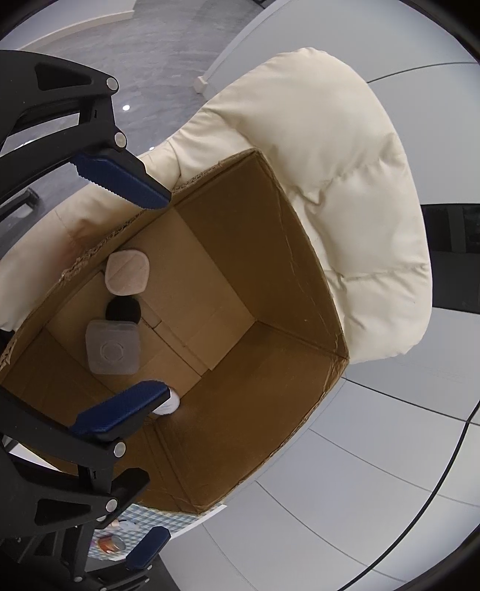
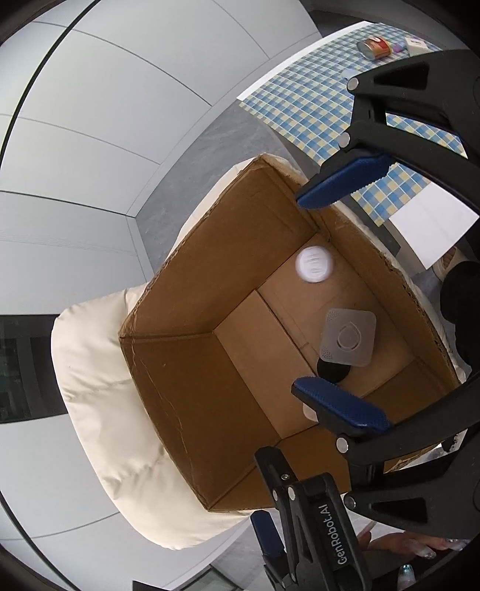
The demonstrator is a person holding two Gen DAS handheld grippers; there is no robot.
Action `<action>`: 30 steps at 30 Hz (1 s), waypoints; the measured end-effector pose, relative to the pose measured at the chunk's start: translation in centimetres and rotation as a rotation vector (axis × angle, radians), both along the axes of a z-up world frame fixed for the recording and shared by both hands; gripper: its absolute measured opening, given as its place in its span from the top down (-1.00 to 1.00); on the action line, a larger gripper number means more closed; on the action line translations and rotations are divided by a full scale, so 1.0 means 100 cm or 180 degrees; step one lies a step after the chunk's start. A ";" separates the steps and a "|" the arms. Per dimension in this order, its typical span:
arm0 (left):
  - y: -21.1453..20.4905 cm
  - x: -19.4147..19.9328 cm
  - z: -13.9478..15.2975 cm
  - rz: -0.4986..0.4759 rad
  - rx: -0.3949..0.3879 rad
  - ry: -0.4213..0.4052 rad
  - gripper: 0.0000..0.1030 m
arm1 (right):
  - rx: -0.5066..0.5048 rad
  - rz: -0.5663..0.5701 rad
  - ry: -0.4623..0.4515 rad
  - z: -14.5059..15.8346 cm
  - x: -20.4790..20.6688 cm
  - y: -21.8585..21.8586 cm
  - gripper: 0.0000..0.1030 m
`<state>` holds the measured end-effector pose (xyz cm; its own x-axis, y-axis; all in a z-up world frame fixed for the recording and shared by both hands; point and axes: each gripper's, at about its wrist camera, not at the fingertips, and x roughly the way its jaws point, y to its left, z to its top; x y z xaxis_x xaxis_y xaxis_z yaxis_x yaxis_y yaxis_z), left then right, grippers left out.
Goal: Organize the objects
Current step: 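Withdraw both open grippers from the cardboard box toward the checked table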
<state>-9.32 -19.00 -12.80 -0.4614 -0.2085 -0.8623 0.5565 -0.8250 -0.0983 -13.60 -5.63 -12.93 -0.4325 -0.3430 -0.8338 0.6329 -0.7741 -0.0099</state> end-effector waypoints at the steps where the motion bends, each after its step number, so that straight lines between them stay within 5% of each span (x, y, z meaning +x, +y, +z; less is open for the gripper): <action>1: 0.002 0.000 0.002 -0.0015 -0.0030 0.0003 -0.84 | -0.0010 -0.0013 -0.0008 0.000 0.000 0.001 -0.83; 27: 0.012 0.033 0.029 -0.0070 -0.0120 0.0087 -0.84 | -0.0253 -0.0252 -0.0183 0.026 0.019 0.043 -0.84; 30: 0.017 0.041 0.033 -0.0104 -0.0150 0.0092 -0.84 | -0.0252 -0.0290 -0.0135 0.030 0.029 0.049 -1.00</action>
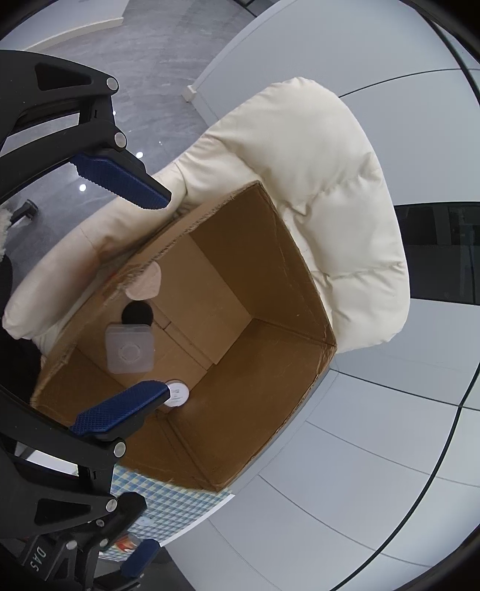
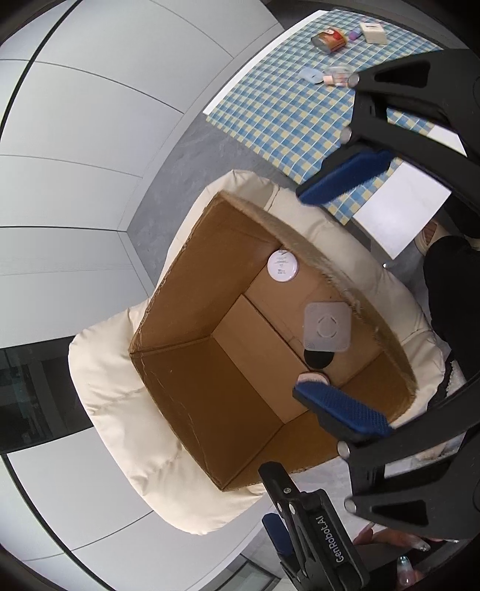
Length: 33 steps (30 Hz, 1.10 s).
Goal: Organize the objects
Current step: 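Withdraw both open grippers from the cardboard box toward the checked table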
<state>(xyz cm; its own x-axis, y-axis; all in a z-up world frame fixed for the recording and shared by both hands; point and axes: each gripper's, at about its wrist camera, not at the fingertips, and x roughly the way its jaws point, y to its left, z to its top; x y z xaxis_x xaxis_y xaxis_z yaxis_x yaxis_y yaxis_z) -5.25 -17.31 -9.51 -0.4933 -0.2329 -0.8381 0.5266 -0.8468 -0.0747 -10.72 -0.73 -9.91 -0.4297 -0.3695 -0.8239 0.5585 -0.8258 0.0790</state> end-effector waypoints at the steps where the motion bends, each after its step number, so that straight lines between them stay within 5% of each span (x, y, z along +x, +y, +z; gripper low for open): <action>1: 0.002 0.004 0.001 -0.0018 -0.0014 -0.0002 -0.84 | -0.0019 -0.0006 0.0030 0.002 0.005 0.002 -1.00; 20: 0.054 0.055 0.021 -0.0450 -0.0077 -0.0035 -0.94 | 0.0075 -0.0339 0.0027 0.019 0.069 0.060 -1.00; 33: 0.100 0.072 0.021 -0.0807 -0.0093 -0.0128 -0.94 | 0.0084 -0.0517 0.0307 0.032 0.129 0.110 -1.00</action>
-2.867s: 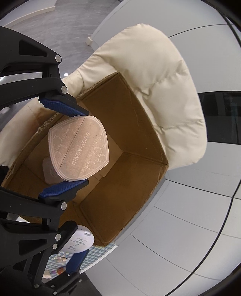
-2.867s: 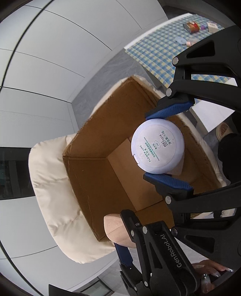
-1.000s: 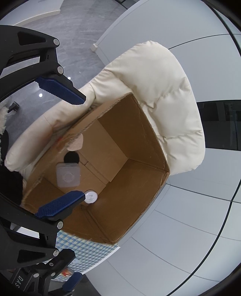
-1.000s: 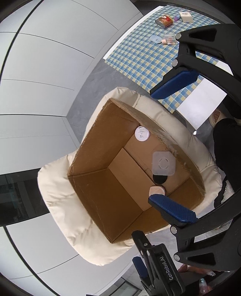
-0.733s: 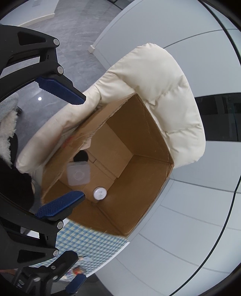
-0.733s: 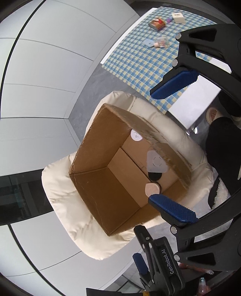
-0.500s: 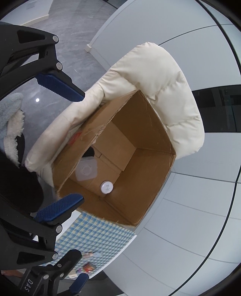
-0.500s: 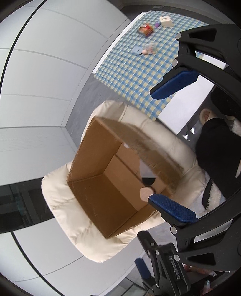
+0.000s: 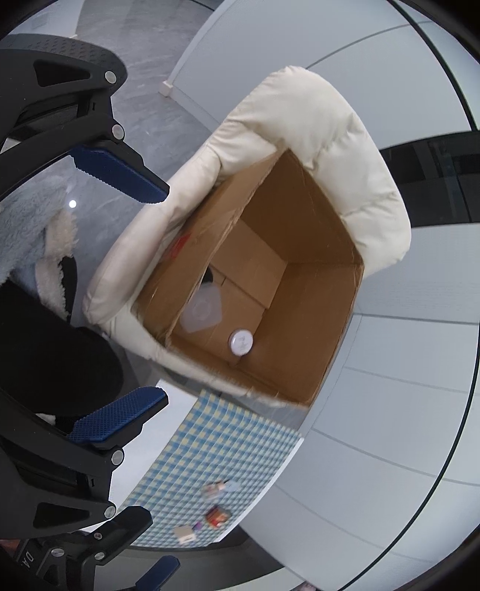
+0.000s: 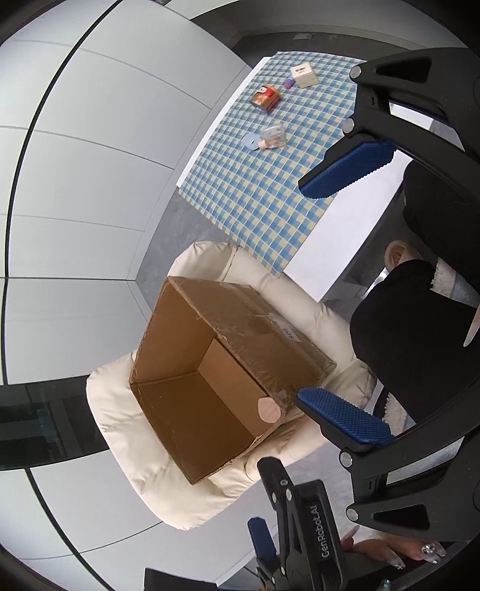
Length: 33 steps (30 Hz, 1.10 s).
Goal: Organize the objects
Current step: 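Withdraw both open grippers from the cardboard box toward the checked table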
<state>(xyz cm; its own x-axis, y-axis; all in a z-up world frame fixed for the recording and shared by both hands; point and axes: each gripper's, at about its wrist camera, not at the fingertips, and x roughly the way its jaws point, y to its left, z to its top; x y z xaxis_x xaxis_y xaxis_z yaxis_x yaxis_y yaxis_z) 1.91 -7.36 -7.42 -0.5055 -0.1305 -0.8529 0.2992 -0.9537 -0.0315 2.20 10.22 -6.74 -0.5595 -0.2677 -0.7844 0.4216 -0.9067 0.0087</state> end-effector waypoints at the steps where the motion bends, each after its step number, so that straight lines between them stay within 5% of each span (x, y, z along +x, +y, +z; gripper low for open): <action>1: 0.004 0.001 0.001 -0.0027 -0.0007 0.0015 -0.94 | -0.0025 -0.0024 0.0002 0.001 0.002 0.004 -1.00; 21: 0.043 0.004 0.014 -0.0349 -0.0005 0.0125 -0.94 | -0.0165 -0.0285 -0.0134 0.006 0.016 0.050 -1.00; 33: 0.083 -0.015 0.012 -0.0674 -0.0060 0.0142 -0.94 | -0.0206 -0.0747 -0.0143 0.001 0.009 0.102 -1.00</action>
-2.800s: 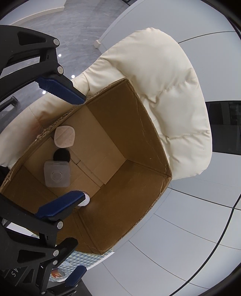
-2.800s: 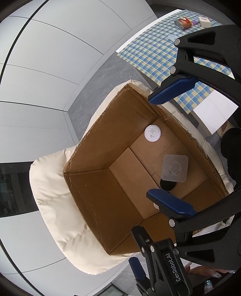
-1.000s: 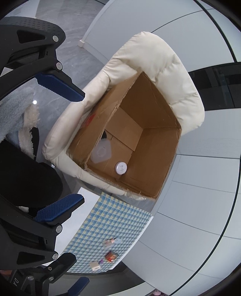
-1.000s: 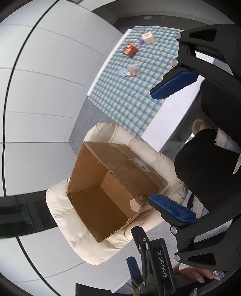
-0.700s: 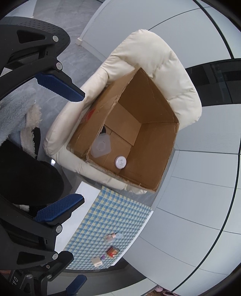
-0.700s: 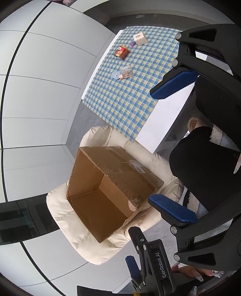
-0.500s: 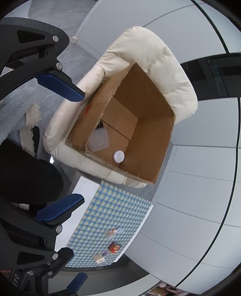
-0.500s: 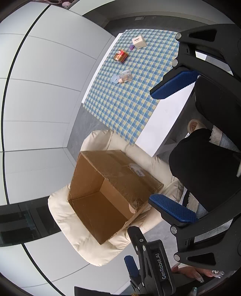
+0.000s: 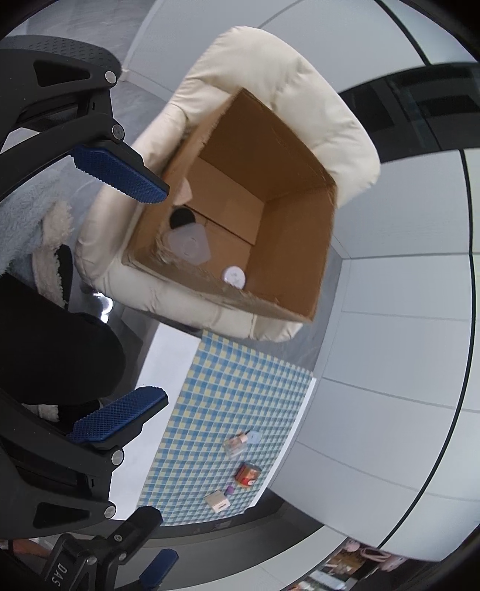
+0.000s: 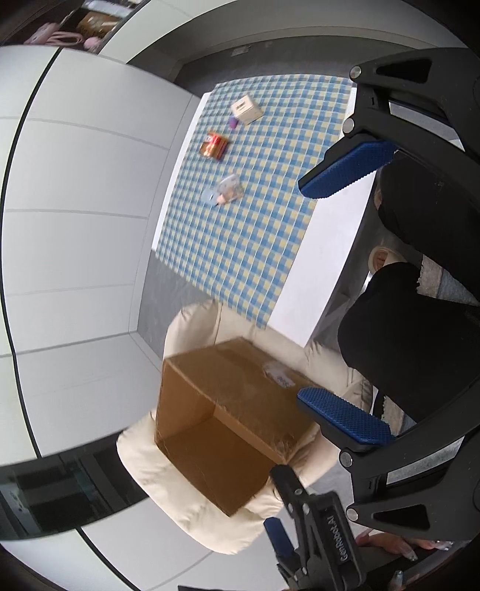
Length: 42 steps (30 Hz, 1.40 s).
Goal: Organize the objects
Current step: 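Withdraw both open grippers from the cardboard box toward the checked table, then lower both open grippers toward the glass bottle and white barcode box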
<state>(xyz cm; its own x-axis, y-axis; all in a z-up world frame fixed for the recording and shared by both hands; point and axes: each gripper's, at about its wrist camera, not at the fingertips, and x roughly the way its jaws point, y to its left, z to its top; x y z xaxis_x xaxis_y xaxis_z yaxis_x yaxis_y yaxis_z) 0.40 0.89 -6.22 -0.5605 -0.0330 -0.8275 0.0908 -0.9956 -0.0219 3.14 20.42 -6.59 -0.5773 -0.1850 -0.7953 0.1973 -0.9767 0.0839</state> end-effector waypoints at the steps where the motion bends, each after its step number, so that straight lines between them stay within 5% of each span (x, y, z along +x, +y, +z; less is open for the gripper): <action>1: 0.005 -0.002 0.001 -0.0040 0.0000 0.0015 -0.94 | -0.0001 -0.0032 -0.0006 -0.001 0.000 0.004 -1.00; 42: 0.190 -0.050 -0.045 -0.1272 -0.0046 -0.0214 -0.94 | 0.0092 -0.1319 -0.0255 -0.046 0.012 0.191 -1.00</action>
<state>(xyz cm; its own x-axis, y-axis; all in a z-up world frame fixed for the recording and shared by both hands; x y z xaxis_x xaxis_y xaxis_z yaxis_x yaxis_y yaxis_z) -4.57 19.89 -10.68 -0.4761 0.1647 -0.8638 -0.3026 -0.9530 -0.0149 4.31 39.48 -11.22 -0.5343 0.0728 -0.8421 -0.2186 -0.9743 0.0544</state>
